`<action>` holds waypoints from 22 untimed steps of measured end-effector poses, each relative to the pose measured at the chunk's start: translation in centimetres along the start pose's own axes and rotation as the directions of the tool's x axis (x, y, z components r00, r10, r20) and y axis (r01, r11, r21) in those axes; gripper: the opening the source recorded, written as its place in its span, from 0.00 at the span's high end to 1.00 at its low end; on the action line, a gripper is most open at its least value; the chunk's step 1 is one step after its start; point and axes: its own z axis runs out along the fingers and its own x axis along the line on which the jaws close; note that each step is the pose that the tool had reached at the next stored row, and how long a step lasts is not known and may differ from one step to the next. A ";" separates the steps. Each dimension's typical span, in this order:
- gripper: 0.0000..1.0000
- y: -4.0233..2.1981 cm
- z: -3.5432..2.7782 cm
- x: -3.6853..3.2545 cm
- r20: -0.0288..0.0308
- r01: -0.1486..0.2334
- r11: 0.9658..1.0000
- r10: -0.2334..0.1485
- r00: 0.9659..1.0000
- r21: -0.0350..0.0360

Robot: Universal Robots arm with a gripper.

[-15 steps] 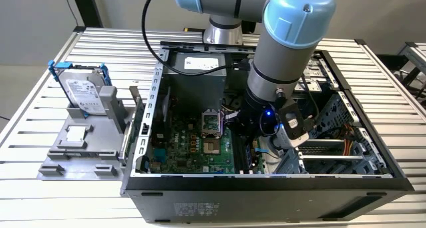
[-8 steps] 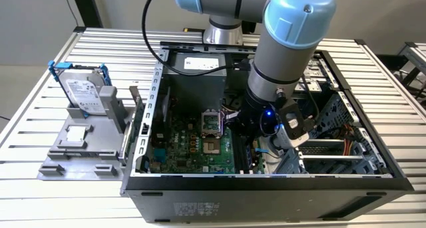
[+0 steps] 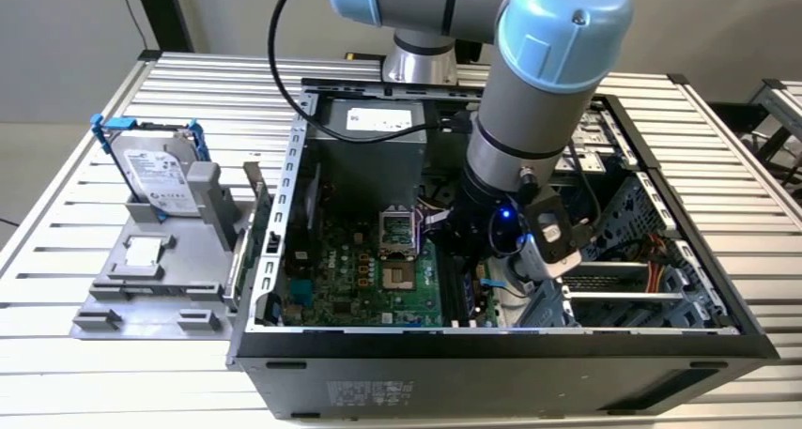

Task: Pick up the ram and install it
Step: 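Insert the ram into the slot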

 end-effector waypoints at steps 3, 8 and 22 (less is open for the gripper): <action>1.00 0.01 0.07 0.00 0.000 -0.003 1.000 0.003 1.000 0.000; 1.00 0.06 0.46 0.00 0.000 -0.010 1.000 0.010 1.000 0.002; 0.00 0.07 0.39 0.10 0.000 -0.013 1.000 0.013 1.000 0.001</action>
